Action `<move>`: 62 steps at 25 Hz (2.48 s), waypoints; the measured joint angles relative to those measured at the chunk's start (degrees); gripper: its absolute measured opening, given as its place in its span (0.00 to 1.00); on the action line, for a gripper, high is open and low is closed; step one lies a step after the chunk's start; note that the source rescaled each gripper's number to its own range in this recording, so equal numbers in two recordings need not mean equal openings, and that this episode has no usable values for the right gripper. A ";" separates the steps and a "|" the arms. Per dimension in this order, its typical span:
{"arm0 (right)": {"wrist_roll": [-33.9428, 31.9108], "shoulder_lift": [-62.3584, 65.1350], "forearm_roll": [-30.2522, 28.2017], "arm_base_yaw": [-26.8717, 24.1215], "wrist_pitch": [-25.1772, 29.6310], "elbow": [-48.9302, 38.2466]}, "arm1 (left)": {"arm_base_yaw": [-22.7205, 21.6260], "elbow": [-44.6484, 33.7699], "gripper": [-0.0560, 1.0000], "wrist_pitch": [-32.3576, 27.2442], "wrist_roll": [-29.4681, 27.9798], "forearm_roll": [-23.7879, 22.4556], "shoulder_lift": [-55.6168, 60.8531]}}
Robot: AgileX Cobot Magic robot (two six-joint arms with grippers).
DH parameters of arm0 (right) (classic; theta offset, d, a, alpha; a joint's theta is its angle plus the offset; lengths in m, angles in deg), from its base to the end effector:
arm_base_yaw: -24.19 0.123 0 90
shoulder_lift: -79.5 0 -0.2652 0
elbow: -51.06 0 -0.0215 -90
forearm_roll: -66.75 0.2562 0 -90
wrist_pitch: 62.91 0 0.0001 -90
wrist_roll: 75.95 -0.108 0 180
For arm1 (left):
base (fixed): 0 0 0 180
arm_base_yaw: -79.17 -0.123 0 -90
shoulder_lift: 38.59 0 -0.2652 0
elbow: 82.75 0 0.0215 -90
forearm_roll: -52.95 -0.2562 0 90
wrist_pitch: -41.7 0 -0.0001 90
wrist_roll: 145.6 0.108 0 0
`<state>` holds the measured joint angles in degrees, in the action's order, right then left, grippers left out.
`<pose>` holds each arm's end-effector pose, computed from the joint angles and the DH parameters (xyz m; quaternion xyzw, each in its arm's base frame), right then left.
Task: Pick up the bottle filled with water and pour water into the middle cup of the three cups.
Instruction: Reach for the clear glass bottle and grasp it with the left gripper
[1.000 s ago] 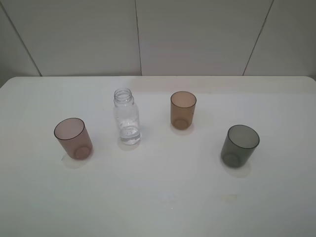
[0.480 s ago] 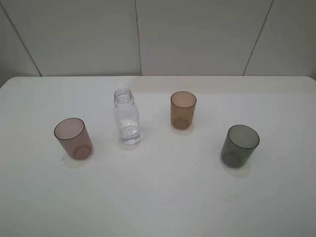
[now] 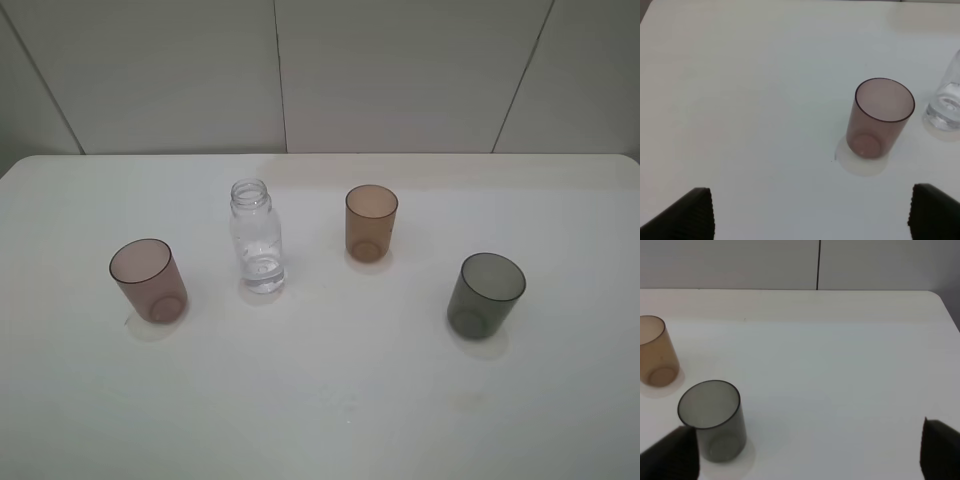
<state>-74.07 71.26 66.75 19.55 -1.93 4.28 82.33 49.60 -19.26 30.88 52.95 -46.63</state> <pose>0.0321 -0.0026 0.2781 0.0204 0.8478 -0.0301 0.5291 0.0333 -0.0018 0.2737 -0.0027 0.8510 -0.0306 0.5242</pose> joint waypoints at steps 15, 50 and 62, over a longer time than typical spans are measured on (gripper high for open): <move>0.00 0.00 0.00 0.00 0.00 0.00 | 4.99 2.45 0.99 9.60 8.14 4.03 -6.07; 0.00 0.00 0.00 0.00 0.00 0.00 | 27.12 7.60 0.99 59.54 49.56 37.54 -83.67; 0.00 0.00 0.00 0.00 0.00 0.00 | 28.54 5.02 0.99 67.77 43.65 35.57 -84.24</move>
<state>-74.07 71.26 66.75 19.55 -1.93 4.28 110.87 54.61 48.51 74.53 88.52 -130.87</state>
